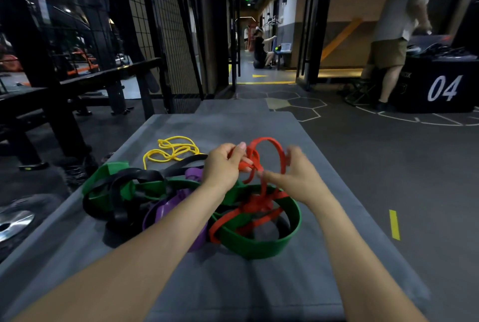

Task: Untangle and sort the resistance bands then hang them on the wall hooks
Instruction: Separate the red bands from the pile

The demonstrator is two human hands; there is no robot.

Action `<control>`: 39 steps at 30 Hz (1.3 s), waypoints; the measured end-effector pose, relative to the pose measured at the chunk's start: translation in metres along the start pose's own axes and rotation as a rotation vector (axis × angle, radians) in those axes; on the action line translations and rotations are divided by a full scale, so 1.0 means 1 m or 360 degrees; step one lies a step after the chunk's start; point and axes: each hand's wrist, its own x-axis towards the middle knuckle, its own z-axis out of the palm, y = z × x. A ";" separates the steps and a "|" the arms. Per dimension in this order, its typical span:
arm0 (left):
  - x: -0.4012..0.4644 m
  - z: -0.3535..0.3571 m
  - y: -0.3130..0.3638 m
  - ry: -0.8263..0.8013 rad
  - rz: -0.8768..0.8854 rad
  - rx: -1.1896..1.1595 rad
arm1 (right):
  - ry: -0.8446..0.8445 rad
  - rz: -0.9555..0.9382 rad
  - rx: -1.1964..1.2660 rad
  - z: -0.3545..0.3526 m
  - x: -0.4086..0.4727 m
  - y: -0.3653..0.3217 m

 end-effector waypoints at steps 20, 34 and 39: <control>0.010 -0.005 -0.015 0.0163 0.0031 0.0518 | 0.0743 -0.0855 -0.0304 0.002 -0.004 -0.028; 0.024 -0.054 -0.009 0.0451 -0.0831 -0.0259 | 0.1390 0.0011 0.0865 -0.025 0.007 0.015; 0.029 -0.036 -0.004 0.0415 -0.0406 -0.0067 | 0.1303 0.0429 0.0372 -0.025 0.010 0.037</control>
